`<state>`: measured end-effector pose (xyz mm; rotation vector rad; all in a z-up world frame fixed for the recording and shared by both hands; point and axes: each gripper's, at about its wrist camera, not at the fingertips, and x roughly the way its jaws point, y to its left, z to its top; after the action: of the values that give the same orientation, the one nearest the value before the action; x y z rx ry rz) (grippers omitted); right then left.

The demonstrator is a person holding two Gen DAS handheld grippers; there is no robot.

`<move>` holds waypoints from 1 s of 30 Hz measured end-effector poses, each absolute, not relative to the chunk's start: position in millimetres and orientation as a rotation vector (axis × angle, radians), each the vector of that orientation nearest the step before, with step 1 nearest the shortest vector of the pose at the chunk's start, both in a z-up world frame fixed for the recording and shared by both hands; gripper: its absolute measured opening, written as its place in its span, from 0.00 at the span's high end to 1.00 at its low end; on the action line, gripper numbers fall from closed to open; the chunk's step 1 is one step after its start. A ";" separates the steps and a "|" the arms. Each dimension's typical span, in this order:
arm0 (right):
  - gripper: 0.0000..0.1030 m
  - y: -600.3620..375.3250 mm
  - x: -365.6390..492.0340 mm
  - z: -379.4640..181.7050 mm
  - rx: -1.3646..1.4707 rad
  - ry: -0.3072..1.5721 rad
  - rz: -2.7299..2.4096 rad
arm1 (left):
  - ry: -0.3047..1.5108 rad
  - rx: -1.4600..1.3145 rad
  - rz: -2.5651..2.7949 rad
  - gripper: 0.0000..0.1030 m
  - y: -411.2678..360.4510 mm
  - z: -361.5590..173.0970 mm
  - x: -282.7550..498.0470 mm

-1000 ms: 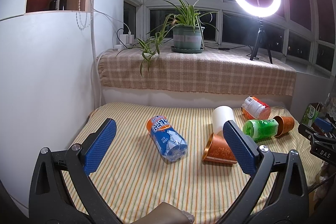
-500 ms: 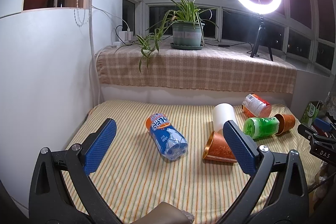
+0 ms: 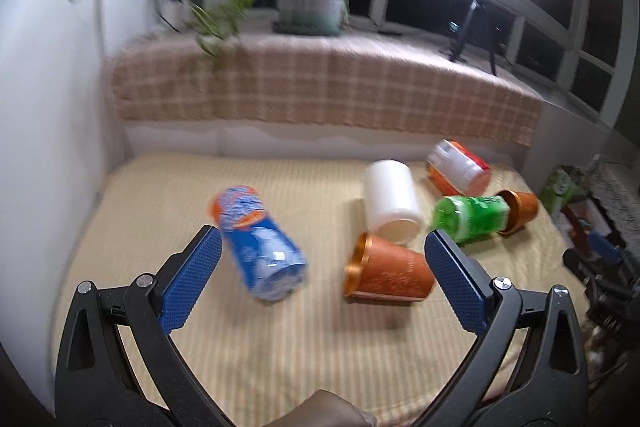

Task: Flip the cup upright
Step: 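Move the left gripper to the white cup lying on its side and grasp it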

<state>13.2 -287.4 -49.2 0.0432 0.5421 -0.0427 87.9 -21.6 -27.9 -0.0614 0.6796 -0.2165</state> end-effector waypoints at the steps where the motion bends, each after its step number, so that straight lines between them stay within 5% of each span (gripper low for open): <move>1: 0.21 -289.5 12.6 -50.4 0.047 0.545 -0.046 | 0.703 -0.070 -0.233 0.00 -24.3 -29.2 97.7; 17: 0.21 -316.1 6.8 -67.1 0.085 0.583 -0.090 | 1.091 -0.286 -0.448 0.12 -77.2 -71.5 231.7; 30: 0.21 -338.9 1.5 -73.8 0.104 0.605 -0.137 | 1.220 -0.275 -0.433 0.17 -104.3 -113.3 280.3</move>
<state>1.5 -338.9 -73.8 0.1037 0.6050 -0.1373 280.3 -104.3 -113.3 -0.2750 1.2196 -0.4333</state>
